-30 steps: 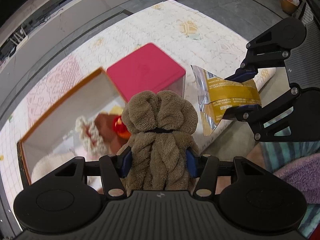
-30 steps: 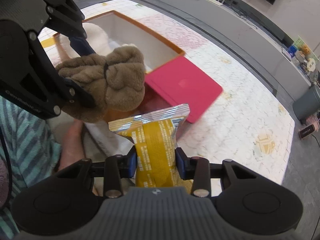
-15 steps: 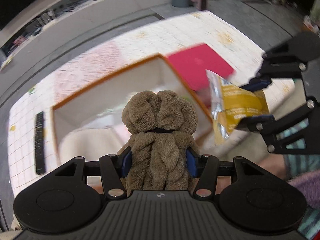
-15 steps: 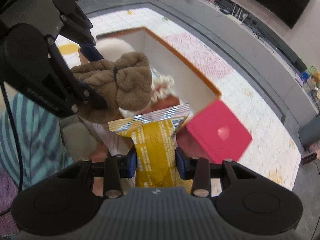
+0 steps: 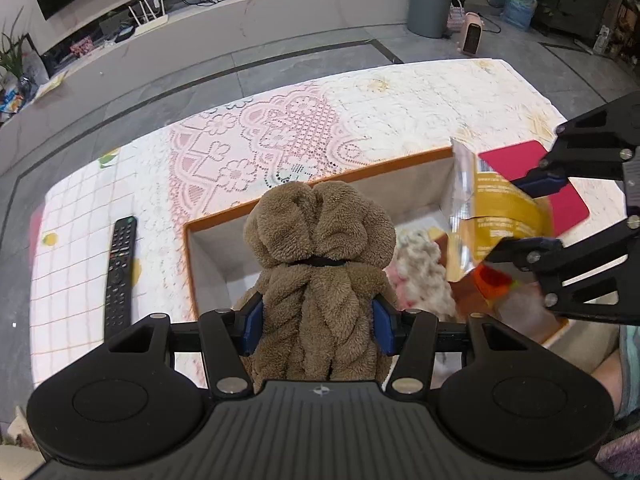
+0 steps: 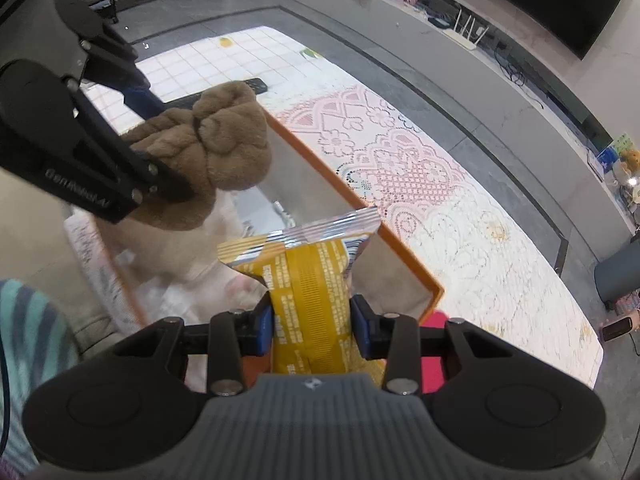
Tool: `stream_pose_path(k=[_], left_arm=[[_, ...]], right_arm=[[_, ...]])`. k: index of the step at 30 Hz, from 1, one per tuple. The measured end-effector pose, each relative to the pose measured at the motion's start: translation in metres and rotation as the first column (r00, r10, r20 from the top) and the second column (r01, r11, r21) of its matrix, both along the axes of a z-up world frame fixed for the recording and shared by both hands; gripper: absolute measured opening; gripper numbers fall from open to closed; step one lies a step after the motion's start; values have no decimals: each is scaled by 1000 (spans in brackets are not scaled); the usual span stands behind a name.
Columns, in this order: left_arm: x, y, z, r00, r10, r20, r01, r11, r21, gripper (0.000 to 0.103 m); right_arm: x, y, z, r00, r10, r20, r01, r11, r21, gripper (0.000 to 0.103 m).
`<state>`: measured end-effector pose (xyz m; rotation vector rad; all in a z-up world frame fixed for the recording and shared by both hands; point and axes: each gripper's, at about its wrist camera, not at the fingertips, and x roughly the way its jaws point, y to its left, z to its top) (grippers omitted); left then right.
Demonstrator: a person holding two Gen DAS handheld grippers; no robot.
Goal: Organize soft objects
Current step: 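Carry the brown plush and yellow snack bag over the orange box, then lower both items into the box and open both grippers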
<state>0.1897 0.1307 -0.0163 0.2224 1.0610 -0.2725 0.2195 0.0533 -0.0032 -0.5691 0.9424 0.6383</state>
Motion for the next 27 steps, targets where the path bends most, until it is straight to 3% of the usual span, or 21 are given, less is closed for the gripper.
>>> stream_pose_path(k=[8,14,20,27], left_arm=[[37,10,-43,997,9,-76,-13,999,-51,62],[51,11,-71,992,16,-123,-22,999,-47,62],[56,7,-82,991,21,-134,-24,999,-24,64],[48,-6,-88,995,-27,-93,30,999,33,79]], right_arm=[[44,24,-29,999,-15,-50,13,999,-48,38],[61,25,-48,997,-12,-75,6,997,-76,38],[68,31,-65,996,1,-94,-10,995,-94,39],[61,34,-91,992,34,-125,-51,989,-141,39]])
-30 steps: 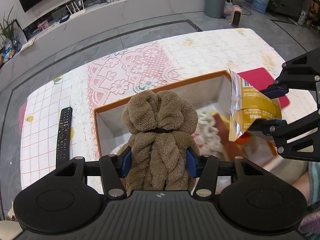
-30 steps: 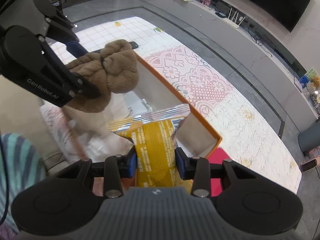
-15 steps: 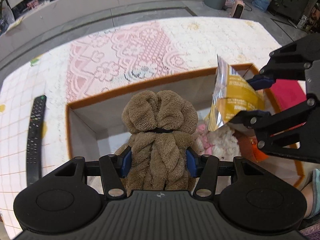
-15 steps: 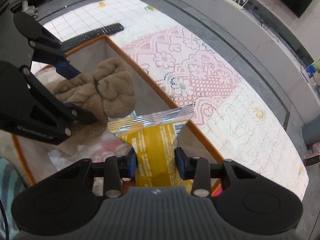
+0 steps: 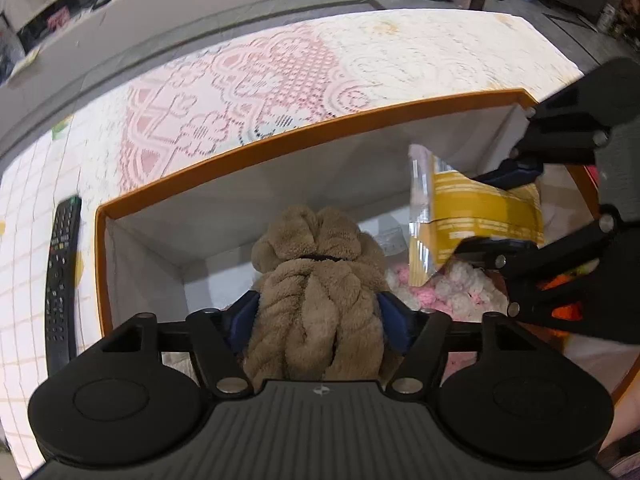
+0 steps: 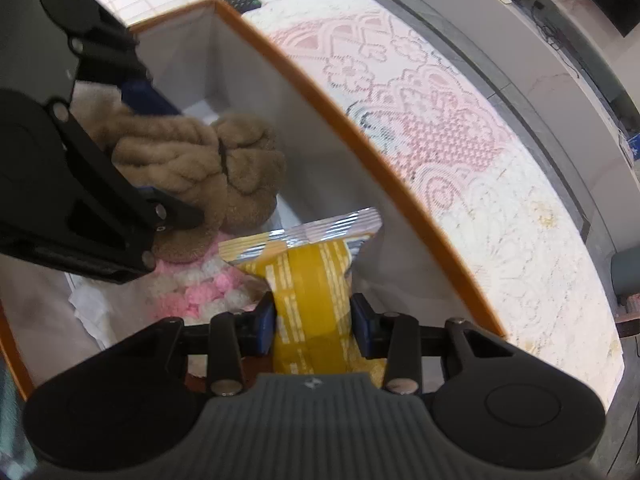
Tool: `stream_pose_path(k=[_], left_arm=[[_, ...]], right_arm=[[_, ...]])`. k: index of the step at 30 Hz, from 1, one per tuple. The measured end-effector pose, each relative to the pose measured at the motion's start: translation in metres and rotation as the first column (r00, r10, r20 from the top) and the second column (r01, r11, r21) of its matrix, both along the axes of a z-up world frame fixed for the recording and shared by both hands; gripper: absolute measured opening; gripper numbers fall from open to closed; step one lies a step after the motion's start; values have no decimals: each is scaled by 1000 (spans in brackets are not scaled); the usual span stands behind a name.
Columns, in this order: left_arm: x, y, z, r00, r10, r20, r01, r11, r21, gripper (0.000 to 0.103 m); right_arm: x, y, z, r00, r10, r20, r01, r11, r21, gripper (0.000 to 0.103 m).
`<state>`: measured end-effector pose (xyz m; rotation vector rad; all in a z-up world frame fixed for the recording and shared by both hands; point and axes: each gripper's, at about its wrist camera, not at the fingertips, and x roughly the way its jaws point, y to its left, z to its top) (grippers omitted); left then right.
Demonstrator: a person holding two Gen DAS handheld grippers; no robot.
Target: Organize soft objects
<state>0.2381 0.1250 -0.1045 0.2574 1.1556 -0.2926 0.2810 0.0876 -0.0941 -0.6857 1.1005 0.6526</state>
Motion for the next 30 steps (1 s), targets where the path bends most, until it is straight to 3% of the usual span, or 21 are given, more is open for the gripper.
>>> stream_pose_path(k=[3,6,17,23,30], left_arm=[[-6,-2,6,1000,-14,24,13,1000,13,84],[-13,-3,18,998,-21,54,21,1000,4,89],[-51,-14,73,985,-15,174,6,999,54,89],[-85,-32,111,955,-11,295,-2,999,42,89],[-128,-60,142,906,37,422,-27,999,-29,89]], right_arm=[[-4,-3,6,1000,-2,0,2,1000,12,42],[-10,-3,18,999,9,33,-9,1000,8,59],[-41,-20,76,994,-19,105,12,997,71,67],[-67,-47,112,985,-103,140,79,983,169,69],[-116,-89,153,953,-227,202,161,941,299,70]])
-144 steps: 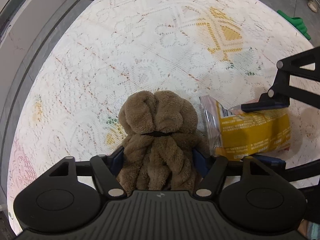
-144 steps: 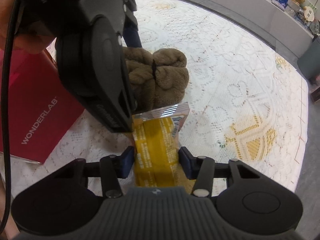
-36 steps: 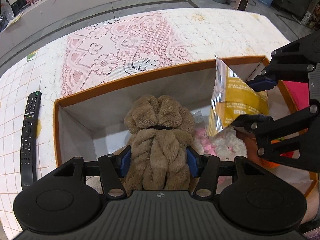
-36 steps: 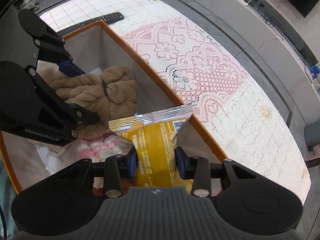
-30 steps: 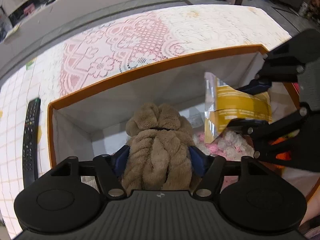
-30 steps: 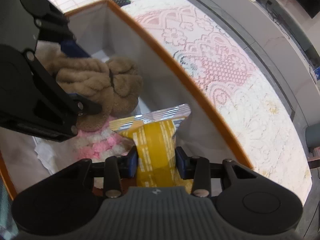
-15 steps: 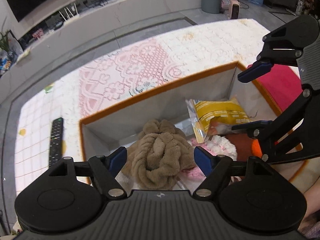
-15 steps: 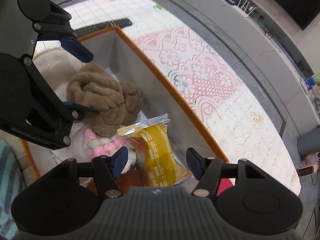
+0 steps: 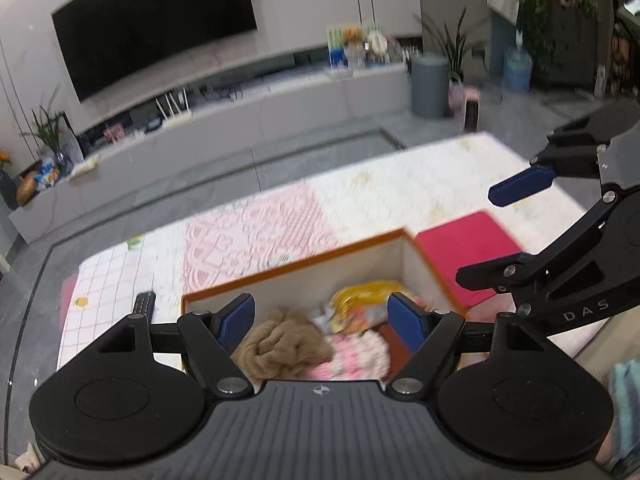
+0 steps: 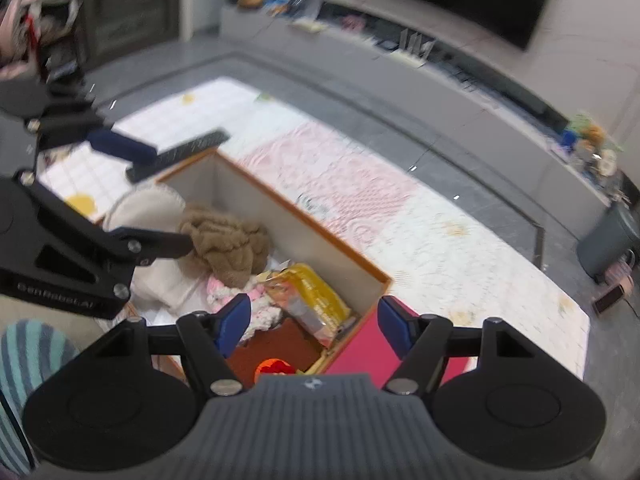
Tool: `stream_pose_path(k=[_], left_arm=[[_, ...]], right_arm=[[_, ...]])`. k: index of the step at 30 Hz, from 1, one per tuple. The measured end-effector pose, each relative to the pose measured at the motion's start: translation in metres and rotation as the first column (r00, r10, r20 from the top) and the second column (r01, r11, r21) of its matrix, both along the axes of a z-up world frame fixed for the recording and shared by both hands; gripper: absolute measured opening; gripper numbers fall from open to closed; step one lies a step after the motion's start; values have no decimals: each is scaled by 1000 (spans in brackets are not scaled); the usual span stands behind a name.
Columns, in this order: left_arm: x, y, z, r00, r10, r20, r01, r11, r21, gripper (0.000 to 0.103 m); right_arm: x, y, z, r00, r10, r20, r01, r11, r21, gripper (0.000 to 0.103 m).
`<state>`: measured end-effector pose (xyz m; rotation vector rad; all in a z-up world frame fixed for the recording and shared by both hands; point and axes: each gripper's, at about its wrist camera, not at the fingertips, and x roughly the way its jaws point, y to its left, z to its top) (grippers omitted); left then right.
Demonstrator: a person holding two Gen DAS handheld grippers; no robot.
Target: Organize soft objects
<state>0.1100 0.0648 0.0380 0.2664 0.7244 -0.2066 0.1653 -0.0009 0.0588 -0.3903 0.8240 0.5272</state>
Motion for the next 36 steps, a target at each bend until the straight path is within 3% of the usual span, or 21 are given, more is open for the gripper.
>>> stream_pose_path(k=[4,6,8,13,18,21,24,28,31,36], left_arm=[[-27,-21,2,995,34,90,-34,999,-1,89],[-41,-29,2,989,63,132,-60,998,-29,89],[-55,-36,0,980,105,168,-94,993,-74,89],[-81,-45,-14,956,182,229,-153,979,-136,91],[-99,-48,-27,928,276,251,-241,957,-162,91],[-111,-48,-35,895,357,266,-315,930,-188,91],[-120,-53,-45,870,395,297,-364,918,-155,92],[-121,-55,-58,873,404,273,-380,915,-137,93],[-117,-53,-69,890,397,223,-372,917,-147,94],[-111,-53,-89,900,415,132,-396,906,-150,94]], right_arm=[[-32,-26,14,995,-76,72,71,995,68,74],[-49,-37,16,987,-110,116,100,991,93,82],[-67,-49,17,977,-143,155,125,985,121,83],[-100,-73,1,961,-227,159,194,961,199,83],[-123,-93,-21,930,-330,163,275,917,289,83],[-134,-100,-30,901,-403,162,333,880,339,83],[-147,-106,-43,860,-478,180,380,834,399,85],[-157,-98,-66,809,-536,241,432,821,374,86],[-160,-97,-81,793,-558,245,455,809,372,90],[-147,-92,-100,834,-532,148,459,817,350,93]])
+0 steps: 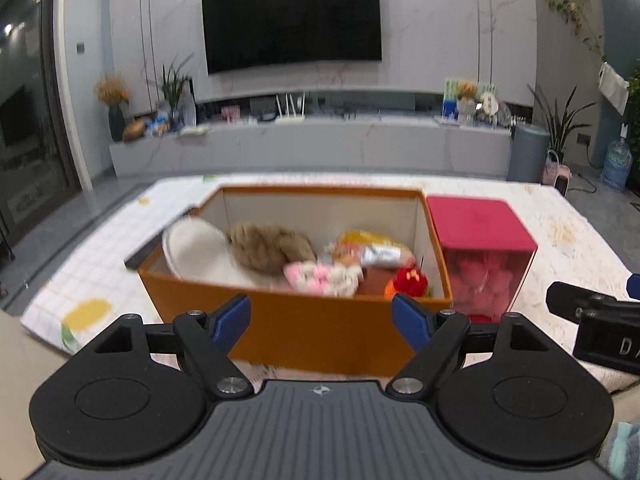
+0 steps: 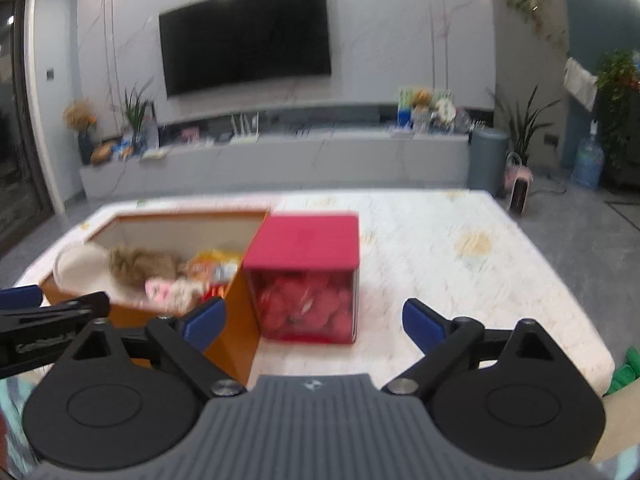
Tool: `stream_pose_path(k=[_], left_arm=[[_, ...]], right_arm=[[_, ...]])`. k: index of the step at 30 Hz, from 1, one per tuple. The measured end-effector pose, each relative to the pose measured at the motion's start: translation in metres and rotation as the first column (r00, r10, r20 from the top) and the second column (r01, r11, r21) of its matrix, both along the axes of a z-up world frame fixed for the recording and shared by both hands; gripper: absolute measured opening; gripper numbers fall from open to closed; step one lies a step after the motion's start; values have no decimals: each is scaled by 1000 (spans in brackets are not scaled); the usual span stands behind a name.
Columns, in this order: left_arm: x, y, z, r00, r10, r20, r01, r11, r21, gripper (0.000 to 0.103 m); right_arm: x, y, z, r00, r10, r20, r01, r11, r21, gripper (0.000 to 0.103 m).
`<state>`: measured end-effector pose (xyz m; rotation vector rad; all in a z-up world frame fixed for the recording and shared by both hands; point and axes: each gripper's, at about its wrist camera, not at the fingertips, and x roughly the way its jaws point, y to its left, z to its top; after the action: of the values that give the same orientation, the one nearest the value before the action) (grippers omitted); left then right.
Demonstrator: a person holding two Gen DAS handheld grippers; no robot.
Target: Organize soft objects
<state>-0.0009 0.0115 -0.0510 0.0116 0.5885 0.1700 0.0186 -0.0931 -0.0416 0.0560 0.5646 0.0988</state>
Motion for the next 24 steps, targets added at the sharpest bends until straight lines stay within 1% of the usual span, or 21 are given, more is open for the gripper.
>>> stream_pose_path(k=[2,6,9,14,24], left_arm=[[1,-2,-5,1000,-9,-16,9,1000,-10,94],[-1,-3,-15,999,-12,-46,12,1000,9,94],[1,-3,-18,998,-9,-61,9,1000,3,94],[1,-2,-19,998,-15,-67,15,1000,2,94],[3,1,-17,997,-7,-74,7,1000,-4,94]], right_arm=[[2,1,-5,1000,-1,-13,1,1000,-16,93],[4,3,-12,1000,-6,-28,6,1000,-23,93],[4,4,-18,999,-12,-44,10,1000,-26,93],[4,7,-20,998,-12,-56,10,999,-34,93],[1,10,-17,999,-4,-42,2,999,-43,94]])
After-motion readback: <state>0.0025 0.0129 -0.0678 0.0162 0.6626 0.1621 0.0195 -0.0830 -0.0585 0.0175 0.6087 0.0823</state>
